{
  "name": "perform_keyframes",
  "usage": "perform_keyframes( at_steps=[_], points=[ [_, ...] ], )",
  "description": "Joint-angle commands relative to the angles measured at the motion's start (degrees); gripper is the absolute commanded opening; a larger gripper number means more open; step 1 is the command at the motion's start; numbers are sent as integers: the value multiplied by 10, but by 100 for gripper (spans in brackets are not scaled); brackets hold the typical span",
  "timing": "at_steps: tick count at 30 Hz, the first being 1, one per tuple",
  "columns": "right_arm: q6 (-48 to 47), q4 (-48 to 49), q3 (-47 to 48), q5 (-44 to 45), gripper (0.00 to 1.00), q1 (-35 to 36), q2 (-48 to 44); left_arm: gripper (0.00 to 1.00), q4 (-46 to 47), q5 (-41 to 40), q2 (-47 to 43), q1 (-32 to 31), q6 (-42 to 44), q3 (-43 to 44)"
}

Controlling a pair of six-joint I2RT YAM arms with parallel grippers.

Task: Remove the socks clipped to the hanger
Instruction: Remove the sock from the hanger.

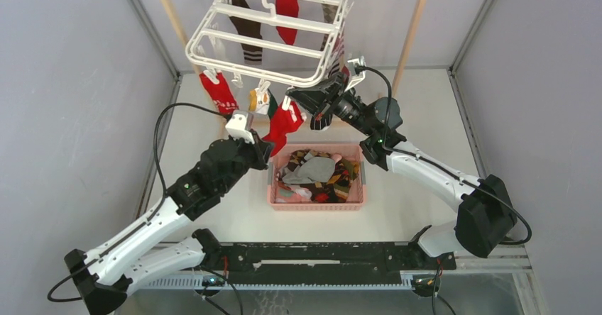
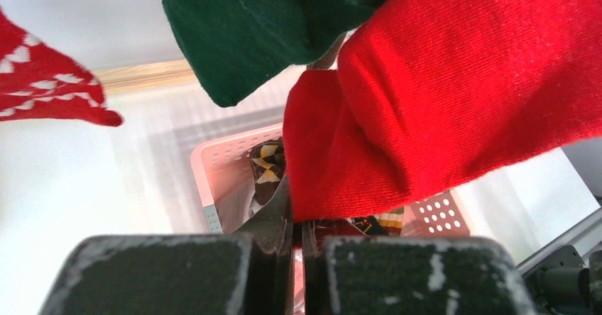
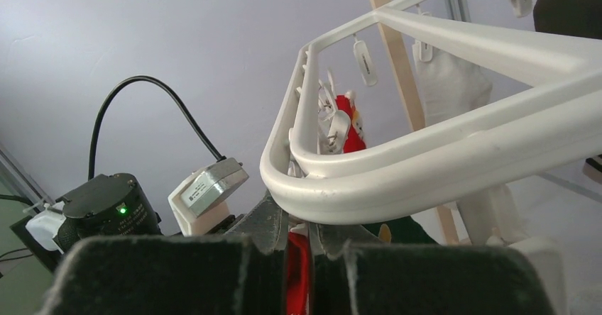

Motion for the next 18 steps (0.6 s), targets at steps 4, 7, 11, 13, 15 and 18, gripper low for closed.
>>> perform_keyframes(
  at_steps=[4,7,11,13,15,18],
  points=[
    [-7,-3,25,21,6,-4,4,1,-4,19,-42,4,-30,-26],
    [-6,-3,26,21,6,-4,5,1,-10,19,-59,4,-41,-46],
    [-7,-5,26,23,6,-6,3,0,-19,22,-68,3,-52,-64],
    [-8,-11,27,21,6,-8,1,0,-21,23,-74,4,-55,-71],
    [-11,-16,29,21,7,-8,-1,0,-20,25,-78,3,-58,-71],
    [-12,-25,29,22,14,-8,-3,0,-15,34,-74,3,-56,-62]
  ],
)
